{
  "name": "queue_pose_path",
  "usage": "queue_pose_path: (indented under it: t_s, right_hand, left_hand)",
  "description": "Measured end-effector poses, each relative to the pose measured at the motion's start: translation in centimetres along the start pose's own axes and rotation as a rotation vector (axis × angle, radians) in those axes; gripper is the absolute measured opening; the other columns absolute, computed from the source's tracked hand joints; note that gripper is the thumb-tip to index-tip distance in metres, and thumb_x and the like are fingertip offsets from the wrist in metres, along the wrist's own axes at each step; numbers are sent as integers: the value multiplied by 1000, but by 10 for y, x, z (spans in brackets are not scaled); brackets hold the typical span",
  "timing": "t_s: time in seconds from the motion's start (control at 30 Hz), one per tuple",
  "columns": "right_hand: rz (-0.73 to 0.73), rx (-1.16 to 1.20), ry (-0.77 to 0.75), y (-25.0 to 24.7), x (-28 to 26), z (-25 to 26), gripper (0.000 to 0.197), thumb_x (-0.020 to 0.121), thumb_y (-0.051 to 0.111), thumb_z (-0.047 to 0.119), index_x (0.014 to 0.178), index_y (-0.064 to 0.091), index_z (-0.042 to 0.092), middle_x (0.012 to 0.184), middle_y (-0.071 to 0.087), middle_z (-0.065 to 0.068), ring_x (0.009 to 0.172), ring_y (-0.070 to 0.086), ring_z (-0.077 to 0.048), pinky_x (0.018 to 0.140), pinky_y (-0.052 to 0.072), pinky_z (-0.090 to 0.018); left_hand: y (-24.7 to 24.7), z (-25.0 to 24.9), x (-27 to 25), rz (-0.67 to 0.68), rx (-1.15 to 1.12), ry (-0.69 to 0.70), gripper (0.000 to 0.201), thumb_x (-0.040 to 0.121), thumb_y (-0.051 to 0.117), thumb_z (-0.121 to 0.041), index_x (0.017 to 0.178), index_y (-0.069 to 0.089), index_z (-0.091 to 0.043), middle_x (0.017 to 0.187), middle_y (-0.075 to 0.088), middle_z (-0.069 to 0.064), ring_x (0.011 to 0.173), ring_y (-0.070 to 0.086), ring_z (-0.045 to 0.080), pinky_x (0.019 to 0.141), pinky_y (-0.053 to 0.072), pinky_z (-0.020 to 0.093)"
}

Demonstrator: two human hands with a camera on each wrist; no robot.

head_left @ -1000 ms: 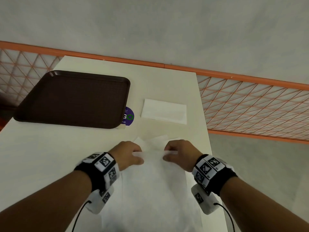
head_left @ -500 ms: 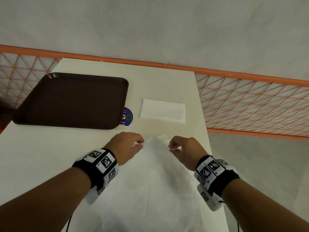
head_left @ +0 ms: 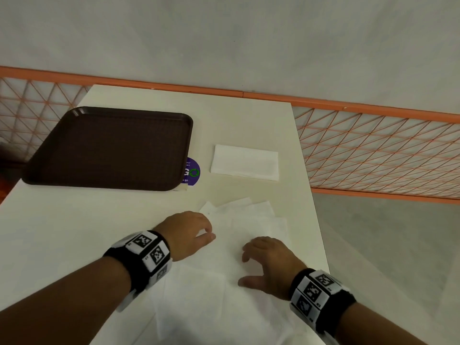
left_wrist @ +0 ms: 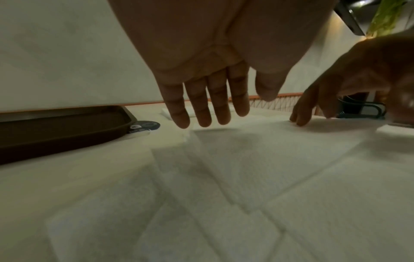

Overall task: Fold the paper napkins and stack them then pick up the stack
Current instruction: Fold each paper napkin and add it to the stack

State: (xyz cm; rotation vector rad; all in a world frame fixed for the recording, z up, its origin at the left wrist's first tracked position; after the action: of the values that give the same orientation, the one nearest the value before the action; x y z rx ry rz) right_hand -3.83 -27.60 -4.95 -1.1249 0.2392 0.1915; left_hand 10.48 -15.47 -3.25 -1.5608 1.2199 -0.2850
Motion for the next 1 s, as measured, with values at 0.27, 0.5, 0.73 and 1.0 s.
queue_pose_path:
  t_s: [0.27, 0.5, 0.73, 1.0]
  right_hand:
    - [-84, -54, 147, -8, 17, -20, 36, 95, 46, 46, 120, 60, 24, 131, 56, 8, 125, 45, -18, 105, 34, -31]
    - [-72, -179, 235, 7, 31, -19, 45, 97, 38, 40, 132, 54, 17, 143, 48, 1, 131, 45, -26, 106, 36, -44]
    - [-12, -297, 265, 38, 2, -33, 58, 100, 18, 52, 139, 44, 17, 145, 48, -3, 130, 49, -27, 108, 28, -56]
    - [-116, -246, 328, 31, 2, -25, 52, 97, 26, 35, 128, 59, 9, 135, 57, -9, 123, 57, -30, 98, 42, -58]
  left_hand:
    - [26, -18, 27, -6, 174, 92, 46, 96, 47, -42, 137, 48, -21, 144, 41, -7, 134, 35, 13, 109, 29, 30]
    - [48, -30, 27, -30, 305, 156, 68, 93, 11, -48, 142, 43, -12, 153, 33, 3, 139, 36, 25, 111, 34, 39]
    - [80, -10, 12, 164, 338, 155, 82, 66, -27, -62, 138, -30, -23, 145, -40, -8, 134, -37, 15, 118, -11, 43]
    - [69, -9, 10, 85, 356, 30, 72, 92, -4, -56, 150, 4, -13, 159, -6, 2, 146, -1, 23, 117, 11, 47]
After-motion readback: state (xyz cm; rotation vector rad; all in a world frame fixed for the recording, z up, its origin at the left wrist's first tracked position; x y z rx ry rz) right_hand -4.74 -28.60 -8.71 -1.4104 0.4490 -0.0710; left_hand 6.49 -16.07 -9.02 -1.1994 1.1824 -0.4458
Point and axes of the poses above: each hand's wrist, its own x-axis towards the middle knuckle, its own y-axis out of the palm, z = x × y, the point moved 7 cm from there along x, towards the middle knuckle
